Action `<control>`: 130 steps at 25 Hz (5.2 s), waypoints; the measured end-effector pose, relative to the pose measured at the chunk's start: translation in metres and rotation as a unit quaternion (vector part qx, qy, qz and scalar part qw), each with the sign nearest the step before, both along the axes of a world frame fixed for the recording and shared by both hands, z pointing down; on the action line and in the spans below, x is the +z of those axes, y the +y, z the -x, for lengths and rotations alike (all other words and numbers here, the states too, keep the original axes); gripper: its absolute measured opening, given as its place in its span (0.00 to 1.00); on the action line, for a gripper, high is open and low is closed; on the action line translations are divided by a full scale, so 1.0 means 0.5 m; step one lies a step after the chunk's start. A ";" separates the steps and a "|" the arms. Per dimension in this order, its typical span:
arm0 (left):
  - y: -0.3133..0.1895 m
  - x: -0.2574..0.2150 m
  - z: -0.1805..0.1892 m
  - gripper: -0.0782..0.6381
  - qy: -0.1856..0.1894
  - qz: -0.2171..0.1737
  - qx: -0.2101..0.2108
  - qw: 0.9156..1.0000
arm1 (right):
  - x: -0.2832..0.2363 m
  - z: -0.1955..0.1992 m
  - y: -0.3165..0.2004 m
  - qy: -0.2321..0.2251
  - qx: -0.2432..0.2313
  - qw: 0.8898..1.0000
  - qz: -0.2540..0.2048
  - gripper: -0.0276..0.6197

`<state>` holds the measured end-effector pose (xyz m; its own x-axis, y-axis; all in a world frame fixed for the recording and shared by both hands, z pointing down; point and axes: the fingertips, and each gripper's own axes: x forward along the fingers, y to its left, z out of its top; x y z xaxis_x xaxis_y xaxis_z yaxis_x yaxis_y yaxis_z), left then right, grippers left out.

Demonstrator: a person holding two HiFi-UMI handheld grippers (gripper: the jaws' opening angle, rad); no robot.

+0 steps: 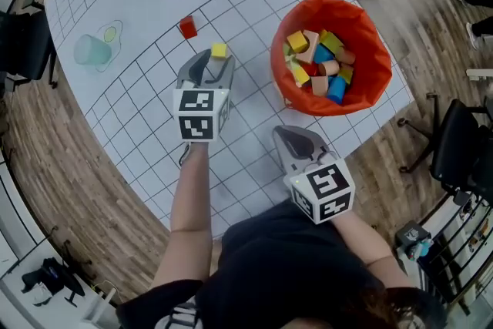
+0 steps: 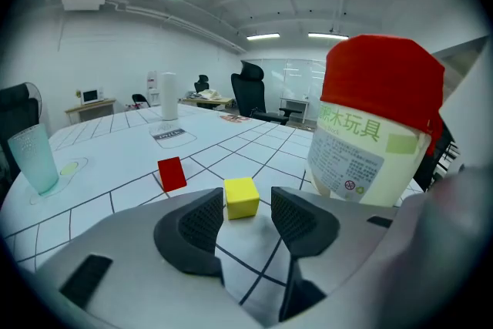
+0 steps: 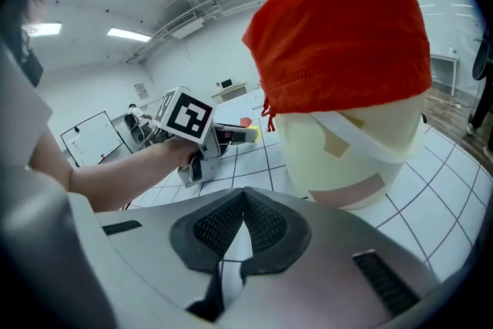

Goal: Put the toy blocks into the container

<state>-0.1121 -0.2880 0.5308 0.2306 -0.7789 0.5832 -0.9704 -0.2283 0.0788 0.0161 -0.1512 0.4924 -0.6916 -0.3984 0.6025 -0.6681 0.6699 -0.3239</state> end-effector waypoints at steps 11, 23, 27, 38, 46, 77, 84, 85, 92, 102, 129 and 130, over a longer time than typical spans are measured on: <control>0.006 0.009 0.000 0.30 0.000 0.017 0.014 1.000 | 0.011 -0.006 0.017 0.008 0.003 1.000 0.005 0.06; 0.042 -0.213 -0.068 0.30 0.066 -0.089 0.056 0.992 | -0.037 -0.025 0.033 -0.011 -0.001 1.000 -0.019 0.06; 0.059 -0.341 -0.113 0.30 0.096 -0.155 0.088 0.979 | -0.057 -0.037 0.033 -0.020 -0.004 0.999 -0.030 0.06; 0.100 -0.462 -0.269 0.30 0.086 -0.187 0.194 0.959 | -0.088 -0.070 0.044 -0.034 -0.020 0.999 -0.034 0.06; 0.098 -0.444 -0.274 0.34 0.095 -0.182 0.165 0.965 | -0.095 -0.090 0.043 -0.038 -0.019 0.998 -0.039 0.06; 0.331 -0.346 0.132 0.28 0.049 -0.119 -0.013 0.992 | -0.196 0.150 0.070 -0.040 -0.054 0.993 -0.100 0.06; 0.234 -0.306 0.134 0.30 0.058 -0.108 -0.039 0.992 | -0.174 0.183 0.003 -0.037 -0.060 0.993 -0.097 0.06; 0.211 -0.299 0.127 0.30 0.058 -0.105 -0.036 0.992 | -0.166 0.184 -0.017 -0.038 -0.057 0.993 -0.095 0.06; 0.129 -0.241 0.155 0.33 0.047 -0.075 -0.040 0.995 | -0.115 0.234 -0.095 -0.037 -0.038 0.995 -0.088 0.06; -0.005 -0.110 0.179 0.35 0.076 -0.039 -0.072 0.994 | -0.020 0.266 -0.138 -0.021 -0.034 0.997 -0.062 0.06; -0.134 0.018 0.190 0.34 0.036 0.054 -0.072 0.995 | 0.049 0.252 -0.179 0.002 -0.012 1.000 -0.029 0.06; -0.134 0.017 0.190 0.33 0.037 0.054 -0.071 0.995 | 0.049 0.251 -0.180 0.002 -0.011 1.000 -0.029 0.06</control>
